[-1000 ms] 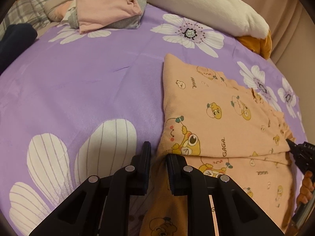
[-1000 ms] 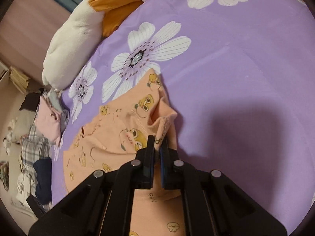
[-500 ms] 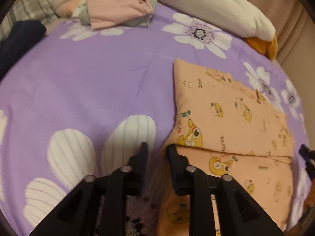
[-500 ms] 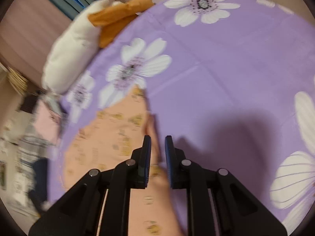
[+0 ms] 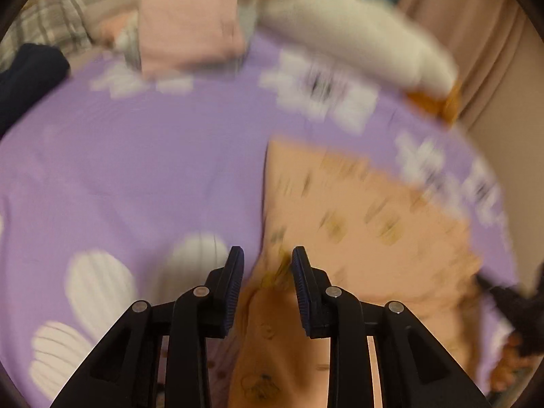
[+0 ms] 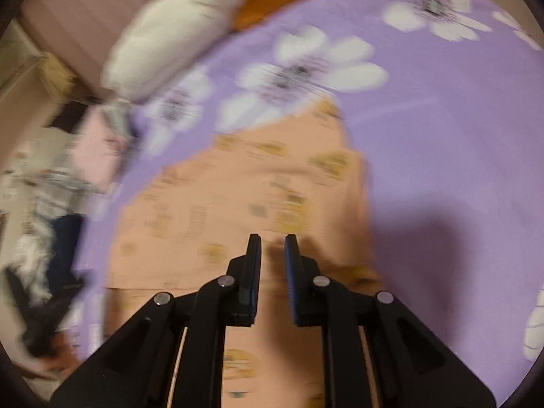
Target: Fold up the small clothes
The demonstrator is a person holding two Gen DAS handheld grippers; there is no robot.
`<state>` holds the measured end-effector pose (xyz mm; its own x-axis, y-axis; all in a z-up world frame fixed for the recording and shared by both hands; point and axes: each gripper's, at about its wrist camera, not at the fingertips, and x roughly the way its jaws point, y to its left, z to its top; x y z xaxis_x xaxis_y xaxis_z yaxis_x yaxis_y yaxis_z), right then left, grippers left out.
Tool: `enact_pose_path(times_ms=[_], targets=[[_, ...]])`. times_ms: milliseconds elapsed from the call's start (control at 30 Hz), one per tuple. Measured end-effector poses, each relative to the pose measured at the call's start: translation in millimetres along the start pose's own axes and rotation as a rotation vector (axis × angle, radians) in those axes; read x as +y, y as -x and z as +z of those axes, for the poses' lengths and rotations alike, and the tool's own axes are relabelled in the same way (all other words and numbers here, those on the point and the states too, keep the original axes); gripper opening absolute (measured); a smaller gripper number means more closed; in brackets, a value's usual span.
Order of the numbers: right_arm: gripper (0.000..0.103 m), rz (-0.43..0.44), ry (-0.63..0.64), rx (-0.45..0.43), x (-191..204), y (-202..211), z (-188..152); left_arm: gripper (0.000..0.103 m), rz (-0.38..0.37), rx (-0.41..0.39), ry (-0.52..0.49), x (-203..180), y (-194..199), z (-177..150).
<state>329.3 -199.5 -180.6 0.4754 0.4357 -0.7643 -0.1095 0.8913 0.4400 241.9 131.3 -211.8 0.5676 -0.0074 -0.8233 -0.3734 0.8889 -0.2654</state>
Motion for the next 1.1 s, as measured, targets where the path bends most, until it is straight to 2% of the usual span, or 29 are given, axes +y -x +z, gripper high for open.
enact_pose_path(times_ms=[33, 67, 100, 167, 233, 300, 367, 400, 433, 500, 533, 600, 633, 667, 700, 767, 833, 867, 967, 1033, 1067, 1100], targets=[[0.017, 0.0, 0.024, 0.002, 5.1, -5.8, -2.4, 0.027, 0.023, 0.038, -0.011, -0.3, -14.6, -7.9], [0.017, -0.013, 0.052, 0.056, 9.3, -22.3, -8.9, 0.028, 0.03, -0.015, -0.049, -3.2, -9.2, -11.7], [0.015, -0.046, 0.059, 0.129, 9.0, -39.7, -15.0, 0.028, 0.05, -0.007, -0.091, -6.3, -7.1, -12.3], [0.012, -0.054, 0.071, 0.072, 9.2, -41.5, -23.9, 0.028, 0.052, 0.009, -0.112, -2.9, -4.3, -16.0], [0.012, -0.035, 0.049, 0.084, 6.3, -39.2, -26.5, 0.028, 0.015, -0.005, -0.078, 8.1, -5.8, -21.5], [0.012, 0.028, -0.001, 0.086, -4.5, -37.2, -29.0, 0.028, 0.004, -0.004, -0.058, 9.5, -6.8, -18.4], [0.011, 0.091, -0.118, 0.101, -17.6, -33.6, -25.7, 0.028, 0.01, -0.003, -0.041, 9.4, -5.6, -18.1], [0.013, 0.103, -0.163, 0.103, -19.0, -28.5, -24.0, 0.028, 0.022, -0.008, -0.06, 6.7, -6.4, -19.2], [0.02, 0.107, -0.179, 0.091, -16.9, -25.1, -16.9, 0.028, 0.033, -0.014, -0.083, 2.4, -6.0, -18.9], [0.019, 0.071, -0.111, 0.011, -3.3, -20.2, 3.5, 0.028, 0.044, -0.029, -0.11, 0.3, -4.2, -22.4], [0.02, 0.018, -0.068, -0.008, 3.1, -22.5, 11.9, 0.028, 0.044, -0.03, -0.11, 0.5, -4.2, -22.3], [0.019, -0.159, -0.019, 0.009, 0.3, -47.1, 32.6, 0.028, 0.028, -0.026, -0.096, 3.5, -5.0, -20.2], [0.01, -0.233, -0.044, 0.036, -9.9, -60.7, 38.9, 0.028, 0.013, -0.024, -0.087, 6.2, -5.7, -18.8], [0.006, -0.22, -0.113, 0.041, -23.5, -67.4, 40.7, 0.028, 0.003, -0.021, -0.085, 7.6, -6.5, -17.3], [0.004, -0.164, -0.184, 0.012, -33.5, -62.3, 39.0, 0.028, -0.006, -0.022, -0.084, 8.5, -6.8, -16.3], [0.004, -0.082, -0.277, 0.011, -45.4, -46.0, 30.2, 0.028, -0.025, -0.025, -0.074, 11.8, -6.6, -16.2], [0.012, -0.064, -0.269, 0.023, -44.5, -23.2, 20.4, 0.028, -0.009, -0.01, -0.058, 13.3, -2.1, -16.4], [0.012, -0.097, -0.237, 0.016, -40.7, -3.0, 13.2, 0.028, -0.011, -0.002, -0.033, 16.1, 2.8, -18.0], [0.022, -0.148, -0.172, -0.071, -38.0, 71.4, -17.3, 0.028, -0.027, -0.005, 0.104, 38.4, 31.9, -28.5], [0.043, -0.121, -0.211, -0.127, -46.7, 110.7, -41.7, 0.028, -0.103, -0.028, 0.189, 59.1, 61.5, -37.8], [0.05, -0.082, -0.26, -0.147, -56.2, 130.0, -59.1, 0.028, -0.146, -0.035, 0.224, 68.5, 74.0, -42.2], [0.062, -0.041, -0.313, -0.156, -67.9, 143.6, -75.8, 0.032, -0.2, -0.032, 0.262, 78.8, 85.8, -47.8]])
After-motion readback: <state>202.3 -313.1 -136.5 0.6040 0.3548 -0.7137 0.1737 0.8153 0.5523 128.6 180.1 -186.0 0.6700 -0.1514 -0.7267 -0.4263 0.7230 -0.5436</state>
